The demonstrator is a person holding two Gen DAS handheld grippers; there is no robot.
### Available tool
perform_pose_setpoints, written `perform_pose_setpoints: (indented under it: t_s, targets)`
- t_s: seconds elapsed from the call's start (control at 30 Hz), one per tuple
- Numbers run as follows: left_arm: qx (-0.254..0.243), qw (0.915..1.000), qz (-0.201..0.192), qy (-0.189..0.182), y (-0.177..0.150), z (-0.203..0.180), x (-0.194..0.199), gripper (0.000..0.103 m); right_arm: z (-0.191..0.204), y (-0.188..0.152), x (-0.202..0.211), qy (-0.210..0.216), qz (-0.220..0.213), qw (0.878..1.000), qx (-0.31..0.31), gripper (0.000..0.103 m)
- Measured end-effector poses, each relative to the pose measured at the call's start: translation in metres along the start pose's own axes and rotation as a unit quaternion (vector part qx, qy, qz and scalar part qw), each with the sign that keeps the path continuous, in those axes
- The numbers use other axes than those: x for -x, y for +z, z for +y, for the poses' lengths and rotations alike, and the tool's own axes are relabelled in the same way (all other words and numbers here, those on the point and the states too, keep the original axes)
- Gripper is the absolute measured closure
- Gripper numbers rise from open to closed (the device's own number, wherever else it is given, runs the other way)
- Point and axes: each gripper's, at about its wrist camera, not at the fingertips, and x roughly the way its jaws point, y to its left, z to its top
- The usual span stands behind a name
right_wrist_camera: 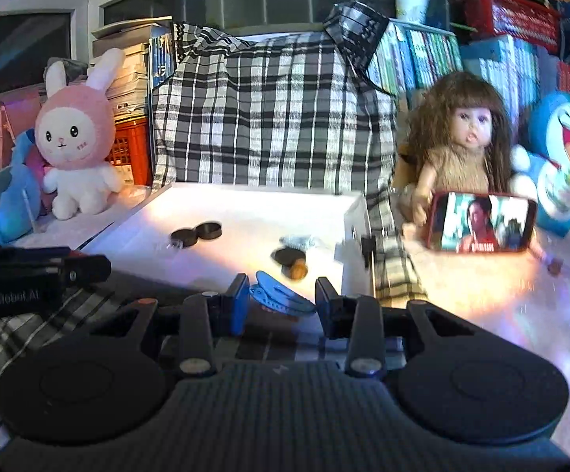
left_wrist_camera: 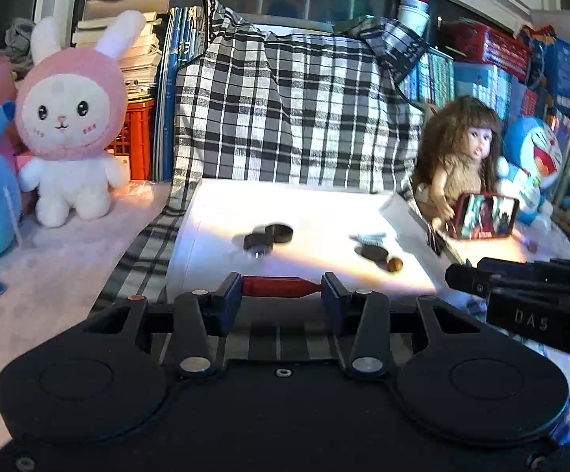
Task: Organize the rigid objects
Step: 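Carry the clip with the right tool while the left tool carries the pliers over the box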
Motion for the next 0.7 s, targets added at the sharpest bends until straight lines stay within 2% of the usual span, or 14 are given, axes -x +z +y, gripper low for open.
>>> perform_pose_setpoints:
  t_s: [0.1,0.23,0.43,0.7]
  targets:
    - [0.002,0.9999,0.002,-0.011,0.015,0.004,-0.022,0.061,-0.002,0.011,-0.017,0.001,0.004,1.0,0.014,0.061]
    - [0.0,0.9995,0.03,-0.009,0.025,0.007,-0.056,0.061,-0.01,0.02,-0.045,-0.006,0.032,0.999,-0.006,0.061]
    - [0.013,0.9976,0.067,0.005,0.021,0.016,-0.095,0.061,-0.02,0.022,-0.078,0.007,0.063,0.998,-0.024,0.062]
    - [0.002,0.9966,0.079,0.021,0.014,0.019,-0.117,0.061,-0.014,0.02,-0.104,0.02,0.083,0.996,-0.021,0.061]
